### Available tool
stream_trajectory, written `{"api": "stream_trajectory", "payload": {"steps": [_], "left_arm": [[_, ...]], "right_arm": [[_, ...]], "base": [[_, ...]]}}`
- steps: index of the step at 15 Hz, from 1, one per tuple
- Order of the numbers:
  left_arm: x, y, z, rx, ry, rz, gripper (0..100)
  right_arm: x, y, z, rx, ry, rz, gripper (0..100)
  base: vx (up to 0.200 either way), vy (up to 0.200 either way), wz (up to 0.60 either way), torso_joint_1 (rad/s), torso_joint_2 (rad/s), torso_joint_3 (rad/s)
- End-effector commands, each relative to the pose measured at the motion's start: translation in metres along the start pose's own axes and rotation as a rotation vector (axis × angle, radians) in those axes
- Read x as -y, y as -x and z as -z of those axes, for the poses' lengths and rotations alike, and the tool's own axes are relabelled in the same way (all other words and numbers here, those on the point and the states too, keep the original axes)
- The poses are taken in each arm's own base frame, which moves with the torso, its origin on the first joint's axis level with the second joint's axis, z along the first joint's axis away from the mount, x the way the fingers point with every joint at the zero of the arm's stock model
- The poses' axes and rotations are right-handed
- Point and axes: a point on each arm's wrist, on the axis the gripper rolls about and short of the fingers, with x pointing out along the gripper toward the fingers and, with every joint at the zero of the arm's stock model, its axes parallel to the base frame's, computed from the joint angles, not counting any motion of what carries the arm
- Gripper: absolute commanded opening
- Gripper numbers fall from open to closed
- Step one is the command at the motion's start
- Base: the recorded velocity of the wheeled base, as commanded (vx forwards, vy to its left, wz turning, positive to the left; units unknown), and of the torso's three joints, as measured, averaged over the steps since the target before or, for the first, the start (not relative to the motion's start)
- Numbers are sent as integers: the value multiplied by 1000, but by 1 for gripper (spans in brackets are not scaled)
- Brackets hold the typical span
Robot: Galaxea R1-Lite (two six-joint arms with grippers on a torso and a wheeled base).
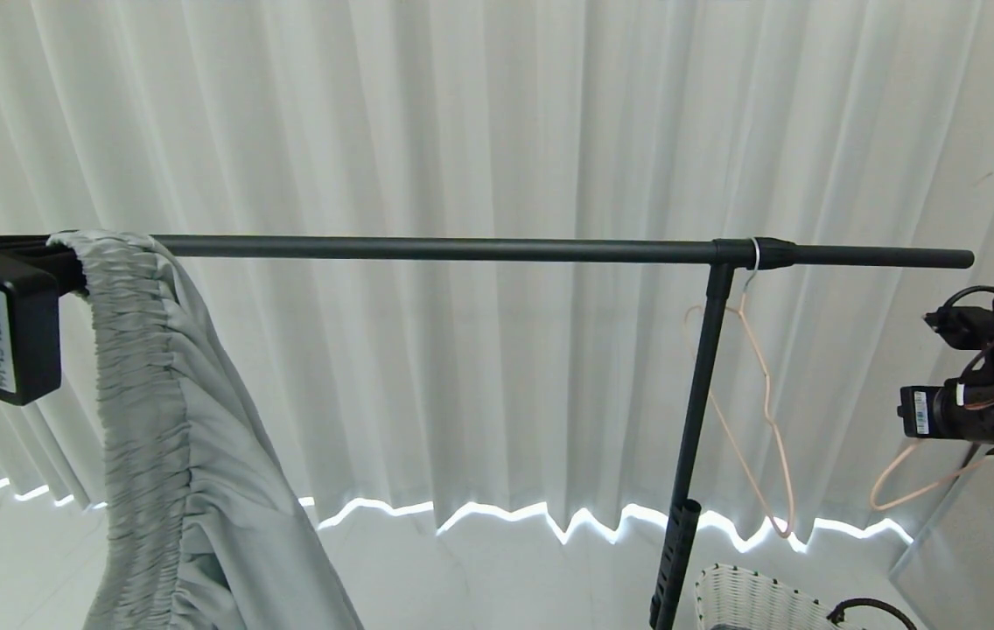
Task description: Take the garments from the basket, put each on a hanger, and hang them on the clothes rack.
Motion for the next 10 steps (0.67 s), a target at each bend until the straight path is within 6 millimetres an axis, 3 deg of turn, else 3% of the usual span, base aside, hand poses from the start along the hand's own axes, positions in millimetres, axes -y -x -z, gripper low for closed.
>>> {"api": "stream_trajectory", "payload": {"steps": [1,5,10], "left_arm": [[1,-1,1,-3,-2,0,0],[0,0,0,2,2,-1,0],[0,0,0,2,2,-1,0]], "right_arm": [[0,11,-2,26,-7,-5,0],[-4,37,-7,91,5,-175,0],[-9,39,-7,92,29,-375,0]], "base": [[0,0,0,0,0,0],[0,0,0,0,0,0],[0,0,0,0,0,0]]}}
